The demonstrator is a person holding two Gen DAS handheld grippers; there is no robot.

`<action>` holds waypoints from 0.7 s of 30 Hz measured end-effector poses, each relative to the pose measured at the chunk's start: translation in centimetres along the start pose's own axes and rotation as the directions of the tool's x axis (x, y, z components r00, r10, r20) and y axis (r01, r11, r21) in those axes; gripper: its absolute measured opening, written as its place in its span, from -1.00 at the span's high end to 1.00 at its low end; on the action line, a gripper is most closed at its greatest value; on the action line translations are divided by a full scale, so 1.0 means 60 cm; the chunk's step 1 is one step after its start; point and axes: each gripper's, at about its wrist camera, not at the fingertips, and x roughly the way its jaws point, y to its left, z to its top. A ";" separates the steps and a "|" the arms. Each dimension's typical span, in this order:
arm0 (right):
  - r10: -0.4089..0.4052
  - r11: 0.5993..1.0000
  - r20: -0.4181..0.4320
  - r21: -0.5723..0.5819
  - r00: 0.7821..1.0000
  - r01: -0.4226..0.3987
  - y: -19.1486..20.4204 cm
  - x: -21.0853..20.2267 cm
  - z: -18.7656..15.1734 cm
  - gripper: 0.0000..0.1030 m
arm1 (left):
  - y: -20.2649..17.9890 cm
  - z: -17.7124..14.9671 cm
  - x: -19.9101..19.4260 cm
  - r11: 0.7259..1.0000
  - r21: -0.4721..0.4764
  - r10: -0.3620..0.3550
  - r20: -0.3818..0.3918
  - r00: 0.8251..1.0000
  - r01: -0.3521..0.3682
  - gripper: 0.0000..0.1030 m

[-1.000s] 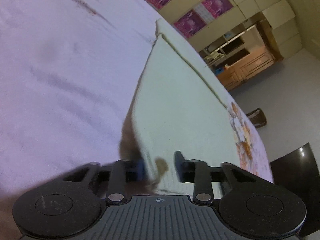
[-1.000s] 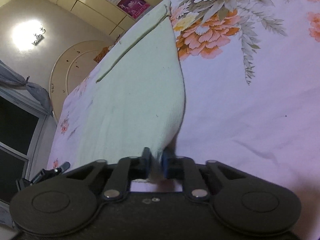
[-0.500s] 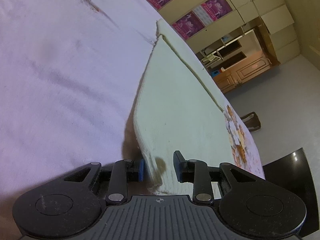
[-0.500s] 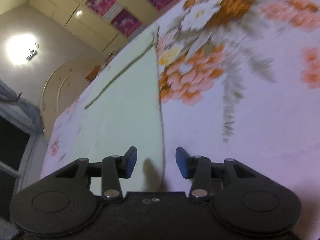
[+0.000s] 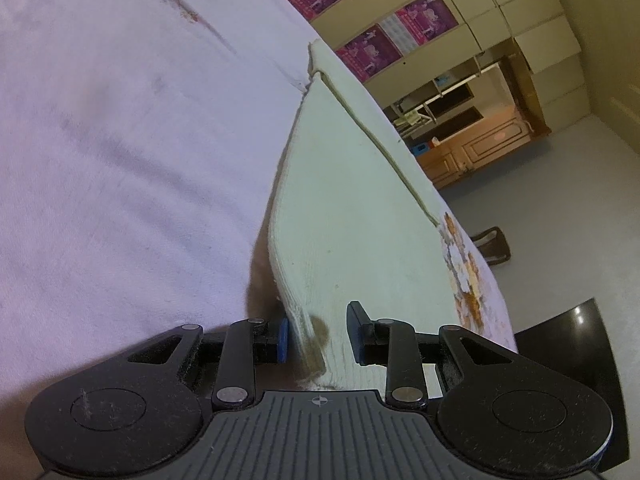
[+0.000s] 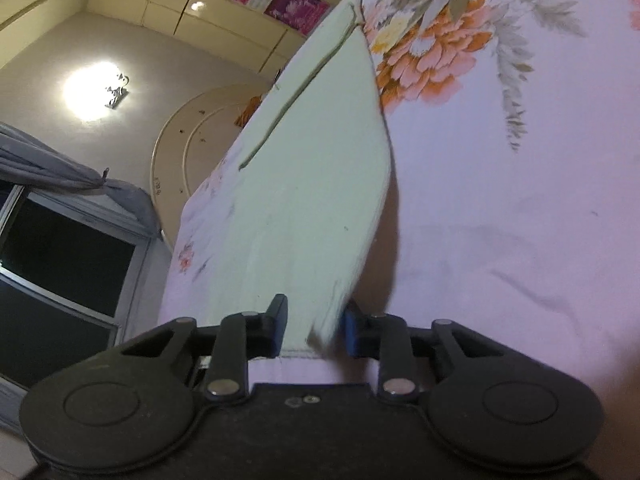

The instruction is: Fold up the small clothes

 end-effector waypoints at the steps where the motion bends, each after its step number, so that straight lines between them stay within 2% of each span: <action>1: -0.028 1.000 0.025 0.009 0.999 0.028 -0.001 -0.003 0.000 0.43 | -0.003 0.000 0.001 1.000 0.011 0.006 0.000 1.000 -0.006 0.42; 3: -0.075 0.997 0.066 0.012 0.995 0.074 0.000 -0.007 0.003 0.44 | -0.008 0.000 0.002 0.999 0.028 0.016 0.000 1.000 -0.016 0.42; 4: -0.090 0.996 0.060 0.011 0.994 0.090 0.003 -0.002 0.008 0.47 | -0.010 0.001 0.002 0.999 0.032 0.018 0.001 1.000 -0.018 0.42; 6: -0.141 0.990 0.009 -0.023 0.990 0.141 0.012 0.016 0.015 0.69 | -0.014 0.002 0.003 0.999 0.035 0.020 0.004 1.000 -0.021 0.42; 8: -0.171 0.983 -0.021 -0.076 0.985 0.169 0.027 0.028 0.016 0.74 | -0.017 0.001 0.003 0.999 0.040 0.025 0.009 1.000 -0.026 0.43; 9: -0.170 0.982 -0.027 -0.087 0.985 0.167 0.033 0.030 0.016 0.85 | -0.020 0.001 0.003 0.998 0.055 0.035 0.013 0.999 -0.036 0.81; 10: -0.176 0.979 -0.024 -0.109 0.984 0.172 0.040 0.030 0.014 0.89 | -0.026 0.000 0.000 0.996 0.076 0.054 0.021 0.998 -0.055 0.92; 13: -0.183 0.966 0.027 -0.181 0.983 0.185 0.068 0.014 0.017 0.90 | -0.050 -0.002 -0.034 0.996 0.090 -0.033 0.112 0.993 0.023 0.92; 16: -0.128 0.961 0.075 -0.238 0.989 0.142 0.100 -0.019 0.025 0.91 | -0.070 0.003 -0.055 0.991 0.124 -0.058 0.144 0.988 0.041 0.92; 18: -0.129 0.957 0.084 -0.250 0.988 0.146 0.104 -0.026 0.029 0.91 | -0.064 0.001 -0.048 0.991 0.133 -0.016 0.129 0.992 -0.002 0.92; 21: -0.176 0.956 0.043 -0.229 0.983 0.181 0.071 -0.009 0.027 0.91 | -0.029 -0.015 -0.011 0.988 0.100 0.112 0.061 0.992 -0.118 0.92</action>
